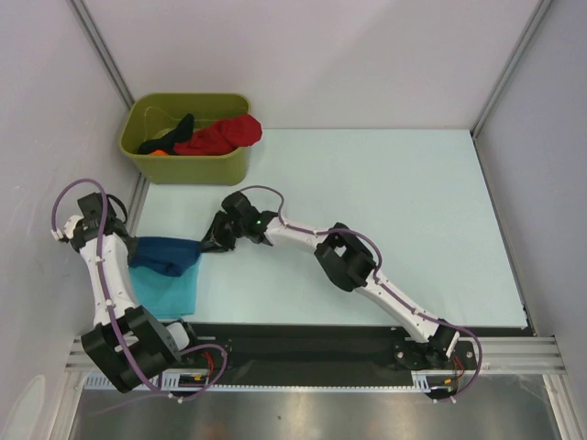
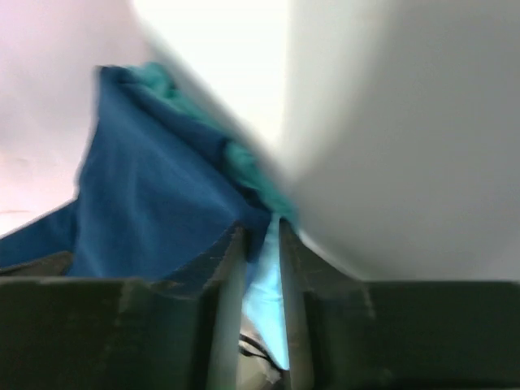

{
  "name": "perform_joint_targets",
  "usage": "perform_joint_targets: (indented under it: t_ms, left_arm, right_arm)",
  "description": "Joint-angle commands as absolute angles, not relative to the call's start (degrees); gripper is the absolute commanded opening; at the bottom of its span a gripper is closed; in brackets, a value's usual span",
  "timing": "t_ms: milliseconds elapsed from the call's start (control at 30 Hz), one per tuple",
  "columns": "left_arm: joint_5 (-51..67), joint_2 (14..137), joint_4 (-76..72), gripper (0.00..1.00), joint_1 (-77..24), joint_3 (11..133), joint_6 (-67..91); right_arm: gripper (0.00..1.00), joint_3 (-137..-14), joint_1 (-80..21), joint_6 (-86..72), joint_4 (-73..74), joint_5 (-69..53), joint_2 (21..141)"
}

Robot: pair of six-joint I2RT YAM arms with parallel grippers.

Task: Fold and stack the t-shirts
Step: Neatly place the folded tshirt to the corner, then reset both grippers

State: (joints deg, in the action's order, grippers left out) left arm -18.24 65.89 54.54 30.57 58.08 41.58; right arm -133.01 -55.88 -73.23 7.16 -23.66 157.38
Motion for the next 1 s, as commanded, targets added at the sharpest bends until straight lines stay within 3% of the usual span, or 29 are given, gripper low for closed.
perform_joint_targets:
  t_ms: [0,167,333,433,467,500,533,567,700,833,967]
  left_arm:
    - [-20.7,65.9,55.5,0.00,31.6,57.2,42.4]
    - [-23.1,66.1,56.1,0.01,31.8,56.4,43.0]
    - [-23.6,65.8,57.1,0.04,31.9,55.0,44.6]
    - [-25.0,65.4,58.4,0.11,32.2,54.1,45.9]
    - [-25.2,65.3,59.0,0.18,32.2,53.9,46.3]
    - [-25.8,65.0,59.7,0.61,32.3,53.8,47.3]
    - [-26.3,65.0,61.5,0.86,32.2,53.7,49.1]
    - [-28.8,64.9,62.9,1.00,32.2,54.3,50.6]
    - [-35.5,64.6,71.8,1.00,32.1,58.3,59.5]
    - [-33.8,64.7,75.2,1.00,30.8,61.1,64.8]
    - [-29.3,66.8,73.0,1.00,19.0,63.5,65.7]
  right_arm:
    - [0.30,-129.6,-53.8,-68.1,8.3,-23.6,150.1]
    - [0.46,-124.7,-49.4,-63.3,16.1,-25.0,143.4]
    - [0.47,-114.3,-44.4,-56.0,17.2,-23.1,130.6]
    - [0.47,-110.3,-41.1,-54.0,19.2,-23.0,125.8]
    - [0.47,-108.6,-40.4,-52.9,19.2,-23.3,124.8]
    - [0.47,-108.0,-39.9,-51.8,19.8,-23.4,124.1]
    - [0.47,-107.5,-39.1,-50.8,20.4,-23.4,123.4]
    - [0.47,-106.6,-38.9,-49.1,21.4,-23.6,122.1]
    - [0.47,-99.0,-37.7,-47.9,21.0,-24.1,118.2]
    - [0.47,-94.6,-36.8,-48.1,19.5,-26.5,115.1]
    - [0.49,-92.9,-34.7,-42.9,25.1,-27.7,111.6]
